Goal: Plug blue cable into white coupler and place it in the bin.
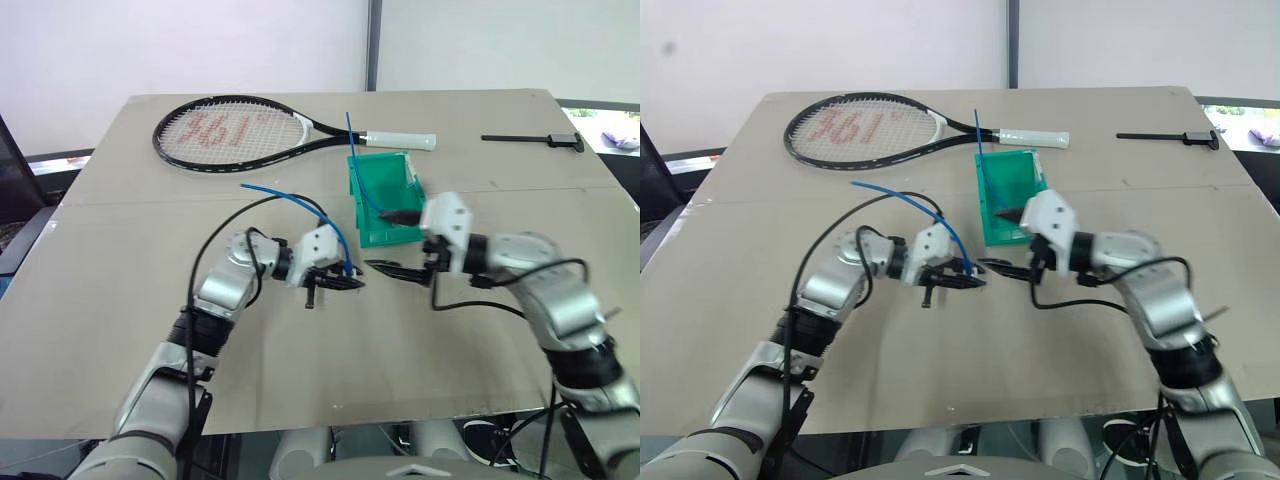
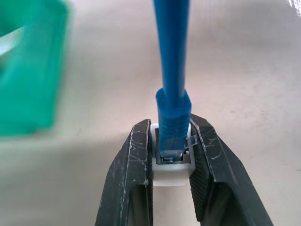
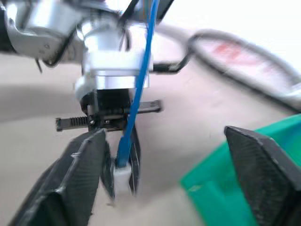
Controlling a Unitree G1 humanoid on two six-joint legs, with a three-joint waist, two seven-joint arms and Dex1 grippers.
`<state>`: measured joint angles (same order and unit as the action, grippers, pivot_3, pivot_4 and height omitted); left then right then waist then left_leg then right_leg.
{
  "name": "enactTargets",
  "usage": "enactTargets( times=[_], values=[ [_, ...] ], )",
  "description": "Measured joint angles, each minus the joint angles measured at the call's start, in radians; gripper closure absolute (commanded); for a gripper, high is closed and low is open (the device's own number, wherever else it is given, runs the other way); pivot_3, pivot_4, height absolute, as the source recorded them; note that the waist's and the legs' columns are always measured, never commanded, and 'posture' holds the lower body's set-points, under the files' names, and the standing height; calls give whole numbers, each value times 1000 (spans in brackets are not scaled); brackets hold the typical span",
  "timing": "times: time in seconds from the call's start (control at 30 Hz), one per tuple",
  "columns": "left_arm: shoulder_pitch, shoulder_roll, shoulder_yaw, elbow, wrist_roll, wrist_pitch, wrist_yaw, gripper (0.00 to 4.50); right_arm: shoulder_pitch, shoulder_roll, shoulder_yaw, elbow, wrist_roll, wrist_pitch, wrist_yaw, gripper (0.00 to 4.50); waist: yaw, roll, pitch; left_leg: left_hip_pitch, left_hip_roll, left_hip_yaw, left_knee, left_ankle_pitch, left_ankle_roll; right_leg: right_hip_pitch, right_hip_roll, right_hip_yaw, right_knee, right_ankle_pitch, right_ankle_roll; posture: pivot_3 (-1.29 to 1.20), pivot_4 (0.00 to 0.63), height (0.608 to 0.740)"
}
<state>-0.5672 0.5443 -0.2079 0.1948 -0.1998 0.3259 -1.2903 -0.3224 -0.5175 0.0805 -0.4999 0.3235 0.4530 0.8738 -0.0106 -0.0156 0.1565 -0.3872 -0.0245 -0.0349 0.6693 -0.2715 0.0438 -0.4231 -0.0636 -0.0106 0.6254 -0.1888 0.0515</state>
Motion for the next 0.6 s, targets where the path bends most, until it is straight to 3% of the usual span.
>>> enactTargets(
  times=[0.17,0.3,0.43,0.6],
  values=[
    [-68,-9,82,-34,-92,237,83,4087,221,-24,-110,-209,-1,37,-119,799,8,-1,2,0,-1,0,2,0,0,1,-1,0,0,-2,4,0,150,740],
    [-244,-77,162,2,-156,408,214,4087,415,-29,-141,-304,-40,44,-200,799,21,-6,4,2,-1,1,5,0,0,4,0,1,0,-3,5,0,150,740],
    [-453,-183,177,183,-157,504,325,4087,577,1,-175,-378,-71,40,-282,799,24,-7,5,3,-2,1,5,0,0,6,0,0,0,-3,5,0,150,740],
    [-592,-273,144,438,-108,497,396,4087,616,31,-183,-420,-80,40,-349,799,14,-7,5,3,-2,2,4,0,0,6,0,1,0,-3,5,0,150,740]
  ],
)
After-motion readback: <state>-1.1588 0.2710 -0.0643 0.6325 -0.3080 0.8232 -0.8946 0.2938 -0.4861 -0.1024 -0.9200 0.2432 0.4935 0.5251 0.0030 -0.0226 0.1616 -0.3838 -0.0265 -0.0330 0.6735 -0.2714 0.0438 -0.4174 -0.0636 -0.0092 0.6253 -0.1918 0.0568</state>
